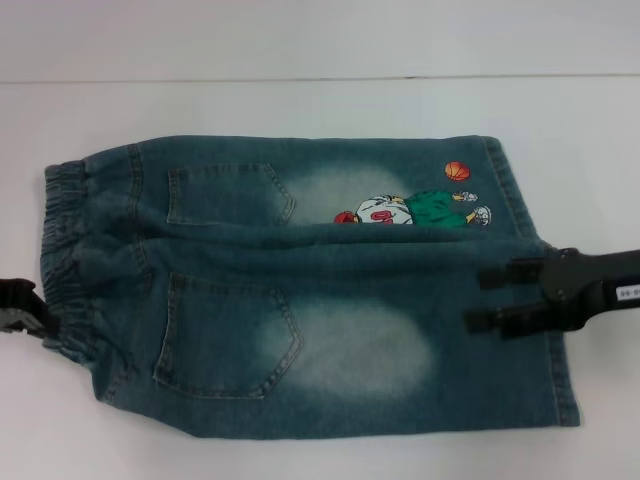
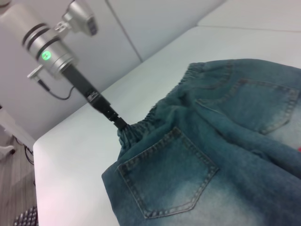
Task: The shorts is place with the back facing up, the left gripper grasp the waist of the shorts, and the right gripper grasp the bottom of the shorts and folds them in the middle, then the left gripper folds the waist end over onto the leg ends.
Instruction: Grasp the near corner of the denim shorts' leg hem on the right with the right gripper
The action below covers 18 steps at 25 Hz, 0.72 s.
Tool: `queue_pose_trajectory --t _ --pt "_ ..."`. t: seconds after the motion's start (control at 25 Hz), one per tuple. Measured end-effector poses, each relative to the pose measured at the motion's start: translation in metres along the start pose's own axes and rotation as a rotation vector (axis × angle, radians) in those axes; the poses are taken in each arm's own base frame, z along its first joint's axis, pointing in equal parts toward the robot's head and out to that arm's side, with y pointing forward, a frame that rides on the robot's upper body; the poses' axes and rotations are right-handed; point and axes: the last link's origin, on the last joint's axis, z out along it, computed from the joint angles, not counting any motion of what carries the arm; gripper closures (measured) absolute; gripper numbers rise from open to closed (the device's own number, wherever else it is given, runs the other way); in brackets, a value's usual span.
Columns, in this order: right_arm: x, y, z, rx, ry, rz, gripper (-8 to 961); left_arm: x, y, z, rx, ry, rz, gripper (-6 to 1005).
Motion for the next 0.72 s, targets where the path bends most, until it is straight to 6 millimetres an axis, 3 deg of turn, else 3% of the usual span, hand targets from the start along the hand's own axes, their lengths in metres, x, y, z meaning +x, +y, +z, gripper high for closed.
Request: queue_pose_trajectory --t 0.16,0.36,0.72 --pt "-0.013 -0.004 -0.015 0.007 0.029 0.071 9 0.003 0.002 -0.004 0.001 0.018 0.010 953" --pt "-0.022 -0.002 -0.043 0.030 0.114 0.039 9 0.006 0.003 -0.007 0.004 0.035 0.018 961" --pt "-0.011 0.003 -0.051 0.035 0.434 0.060 8 0.012 0.011 -0.011 -0.009 0.032 0.047 961"
